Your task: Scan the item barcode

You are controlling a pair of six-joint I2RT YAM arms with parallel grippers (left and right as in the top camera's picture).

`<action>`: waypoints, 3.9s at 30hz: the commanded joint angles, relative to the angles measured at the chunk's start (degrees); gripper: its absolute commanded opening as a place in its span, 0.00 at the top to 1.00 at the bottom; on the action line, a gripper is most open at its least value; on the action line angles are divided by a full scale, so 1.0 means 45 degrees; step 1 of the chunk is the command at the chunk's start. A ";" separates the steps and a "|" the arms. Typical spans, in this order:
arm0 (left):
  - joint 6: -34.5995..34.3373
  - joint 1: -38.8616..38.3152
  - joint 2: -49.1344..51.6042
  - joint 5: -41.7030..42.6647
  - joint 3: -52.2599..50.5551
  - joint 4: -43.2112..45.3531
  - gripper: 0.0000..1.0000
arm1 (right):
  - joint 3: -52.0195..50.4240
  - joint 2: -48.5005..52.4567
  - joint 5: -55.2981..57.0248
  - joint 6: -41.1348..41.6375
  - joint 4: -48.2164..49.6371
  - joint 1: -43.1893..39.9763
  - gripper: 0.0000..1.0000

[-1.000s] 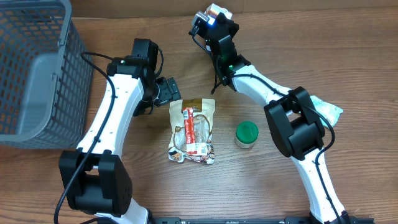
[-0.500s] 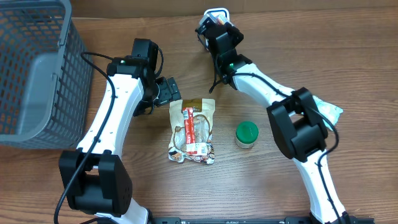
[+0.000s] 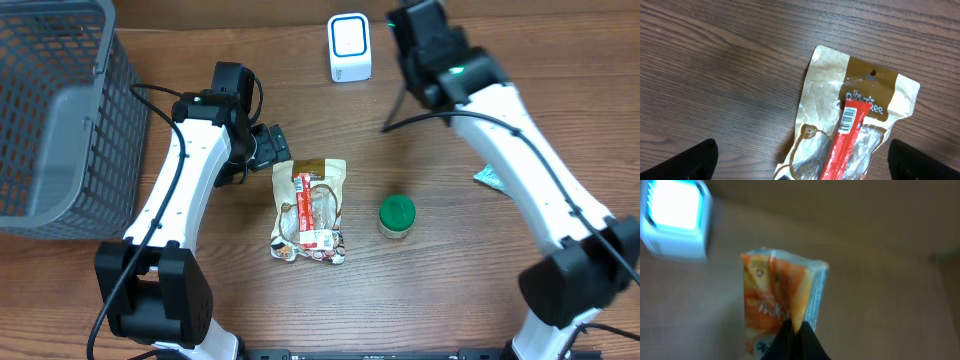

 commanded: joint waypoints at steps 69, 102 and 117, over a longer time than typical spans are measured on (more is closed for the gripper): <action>-0.0078 -0.0024 -0.0287 0.0044 0.0267 0.0015 0.00 | -0.4779 -0.1996 -1.0292 0.4799 -0.4575 -0.2395 0.25; -0.0078 -0.0024 -0.0287 0.0044 0.0267 0.0015 0.00 | -0.5581 -0.1681 -0.6460 0.5435 -0.3857 0.2210 0.11; -0.0078 -0.0024 -0.0287 0.0044 0.0267 0.0015 0.00 | -0.7378 -0.1642 -0.6615 0.5391 -0.2195 0.2220 0.11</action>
